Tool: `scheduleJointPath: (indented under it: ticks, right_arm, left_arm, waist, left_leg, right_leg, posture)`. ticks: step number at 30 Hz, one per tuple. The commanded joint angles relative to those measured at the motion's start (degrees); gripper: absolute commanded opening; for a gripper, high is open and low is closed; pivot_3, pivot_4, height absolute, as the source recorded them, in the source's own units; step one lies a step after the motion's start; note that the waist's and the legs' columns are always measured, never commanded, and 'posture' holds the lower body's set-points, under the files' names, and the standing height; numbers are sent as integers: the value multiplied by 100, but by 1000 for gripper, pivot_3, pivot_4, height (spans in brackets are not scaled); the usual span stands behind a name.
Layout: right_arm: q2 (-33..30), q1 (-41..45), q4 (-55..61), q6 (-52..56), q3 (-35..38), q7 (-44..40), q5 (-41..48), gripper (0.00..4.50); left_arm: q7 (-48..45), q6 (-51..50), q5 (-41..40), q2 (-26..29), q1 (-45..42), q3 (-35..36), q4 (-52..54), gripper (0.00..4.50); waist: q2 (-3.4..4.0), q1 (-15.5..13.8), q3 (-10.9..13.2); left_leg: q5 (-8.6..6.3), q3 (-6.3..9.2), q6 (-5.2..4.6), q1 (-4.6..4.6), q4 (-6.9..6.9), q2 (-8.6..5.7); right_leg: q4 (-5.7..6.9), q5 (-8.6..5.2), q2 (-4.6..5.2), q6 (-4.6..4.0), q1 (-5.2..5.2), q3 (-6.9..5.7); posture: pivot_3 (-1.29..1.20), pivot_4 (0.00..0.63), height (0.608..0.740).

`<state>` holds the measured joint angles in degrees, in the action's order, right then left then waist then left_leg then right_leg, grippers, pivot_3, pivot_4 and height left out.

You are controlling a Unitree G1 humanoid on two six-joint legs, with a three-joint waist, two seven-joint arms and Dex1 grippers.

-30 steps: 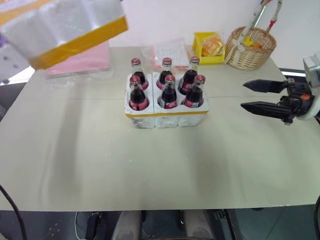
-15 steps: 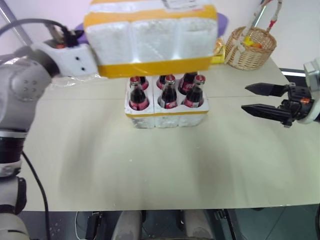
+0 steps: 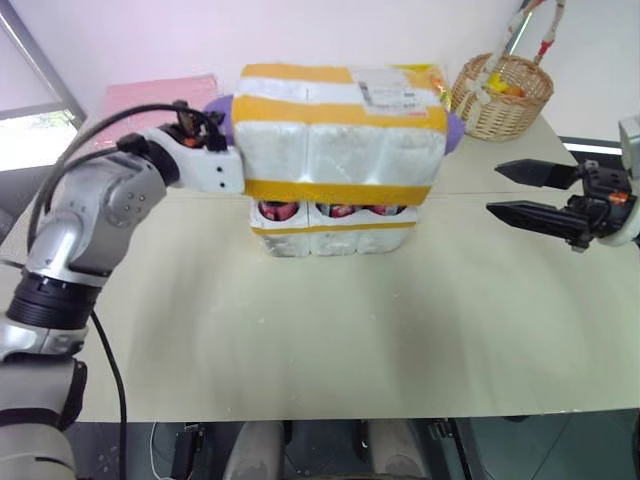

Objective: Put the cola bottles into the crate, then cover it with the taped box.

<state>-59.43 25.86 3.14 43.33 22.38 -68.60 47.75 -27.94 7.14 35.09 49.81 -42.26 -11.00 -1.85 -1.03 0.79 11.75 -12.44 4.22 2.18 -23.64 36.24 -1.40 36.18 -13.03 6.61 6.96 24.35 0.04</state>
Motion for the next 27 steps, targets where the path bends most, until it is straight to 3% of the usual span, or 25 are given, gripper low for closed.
scheduleJointPath:
  ticks: [1,8,9,15,21,25,27]
  right_arm:
    - [35,22,177,-40,225,55,140,4500]
    - [78,-15,197,-155,42,1,52,4500]
    - [83,1,188,-157,30,5,51,4500]
    - [78,60,87,-190,-29,-23,9,4500]
    - [72,145,-73,-270,-120,-101,-82,4500]
    - [51,226,-212,-325,-214,-197,-177,4500]
    - [35,277,-310,-352,-253,-259,-228,4500]
  left_arm:
    - [171,84,358,54,210,15,318,432]
    - [333,227,605,-45,640,55,468,432]
    - [351,236,574,-65,662,88,470,1475]
    - [200,500,242,170,886,380,701,4425]
    - [129,1135,-143,916,1875,1006,1067,4425]
    - [-714,926,-1625,1171,3149,2007,1382,4425]
    - [-1670,-355,-3377,1025,3493,2565,1628,4425]
  waist:
    - [1,5,0]
    - [0,-6,0]
    - [0,-6,0]
    - [0,8,0]
    - [1,36,-1]
    - [5,37,0]
    - [6,-4,1]
  left_leg:
    - [0,0,0,0,0,0]
    - [0,0,0,3,0,0]
    - [0,0,0,3,0,0]
    - [0,1,0,3,-1,0]
    - [0,1,0,7,-5,1]
    - [-1,-4,-1,13,-11,5]
    - [-1,-3,-1,12,-8,7]
  right_leg:
    - [0,0,0,0,0,0]
    - [0,0,0,0,-3,1]
    - [0,0,0,0,-3,1]
    - [0,0,0,0,-3,1]
    - [0,0,0,0,-3,2]
    - [-1,0,0,-1,-2,8]
    - [0,-1,-3,-3,-2,6]
  posture:
    - [0,150,738]
    - [0,150,738]
    - [0,150,738]
    - [0,150,738]
    - [0,150,738]
    - [0,150,738]
    - [0,150,738]
